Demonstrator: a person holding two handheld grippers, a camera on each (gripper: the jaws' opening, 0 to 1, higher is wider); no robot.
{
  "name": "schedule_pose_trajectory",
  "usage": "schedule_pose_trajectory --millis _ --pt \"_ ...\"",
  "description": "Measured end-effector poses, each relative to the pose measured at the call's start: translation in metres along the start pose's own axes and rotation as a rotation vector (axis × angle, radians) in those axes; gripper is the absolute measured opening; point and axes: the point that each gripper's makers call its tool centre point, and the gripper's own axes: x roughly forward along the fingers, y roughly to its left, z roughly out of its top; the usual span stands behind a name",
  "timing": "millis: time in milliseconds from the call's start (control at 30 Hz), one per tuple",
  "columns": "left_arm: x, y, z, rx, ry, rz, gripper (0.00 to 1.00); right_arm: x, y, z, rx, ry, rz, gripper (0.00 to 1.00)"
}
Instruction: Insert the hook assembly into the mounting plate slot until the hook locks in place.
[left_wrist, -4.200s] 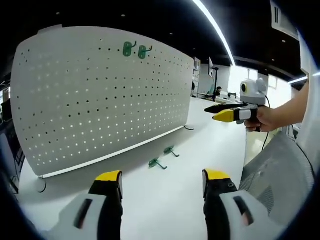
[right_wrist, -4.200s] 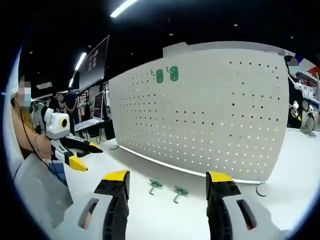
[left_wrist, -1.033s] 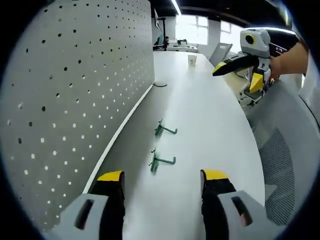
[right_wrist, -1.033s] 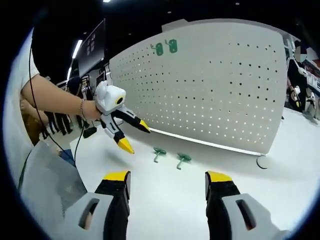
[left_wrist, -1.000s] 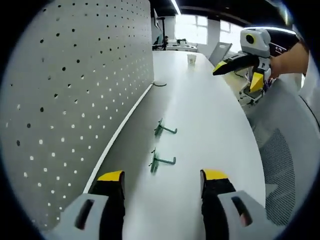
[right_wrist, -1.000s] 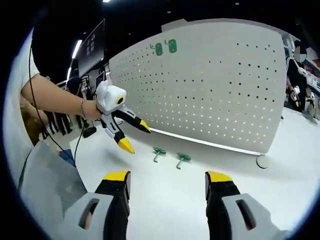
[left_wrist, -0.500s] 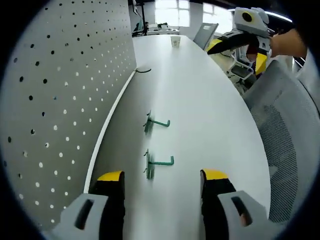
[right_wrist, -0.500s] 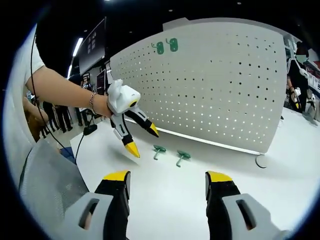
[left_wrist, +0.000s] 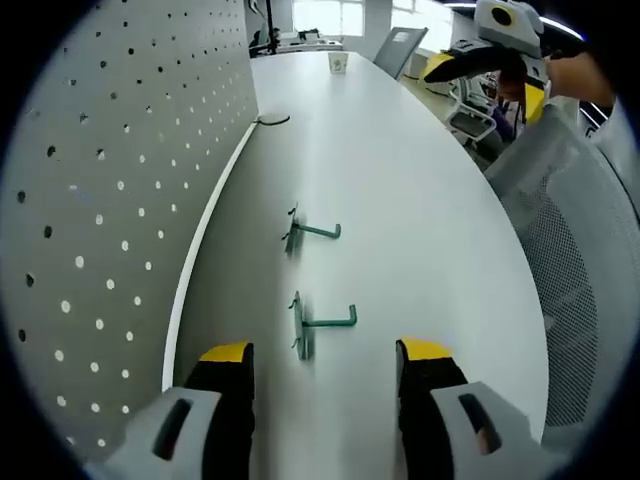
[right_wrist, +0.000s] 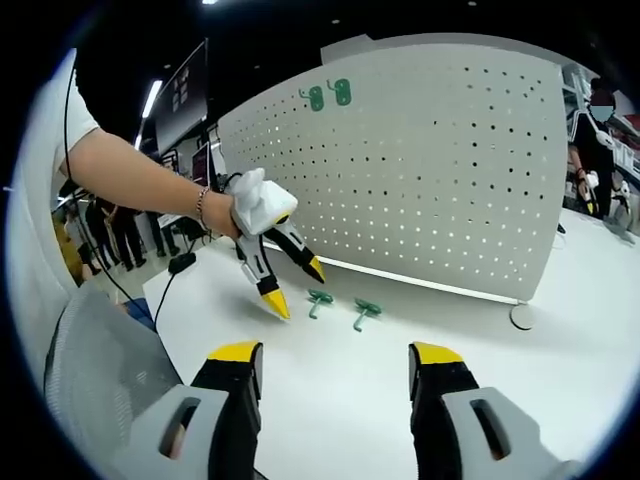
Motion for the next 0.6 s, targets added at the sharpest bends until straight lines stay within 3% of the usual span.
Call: schedule_pose_trajectory --millis 233,500,600 --pt "0.009 -0.002 -0.003 0.007 0.021 -0.018 0.54 -0.004 -0.004 0.000 0.006 -0.010 -0.013 0.56" --pt "0.008 0.005 0.001 -0.025 0.015 0.014 0.46 -0.004 -0.005 -0.004 0.032 -0.009 -0.018 0.55" --pt "0.007 0.008 0.000 -0.040 0.011 0.026 0.38 -0.003 -0.005 -0.005 0.030 -0.008 -0.016 0.55"
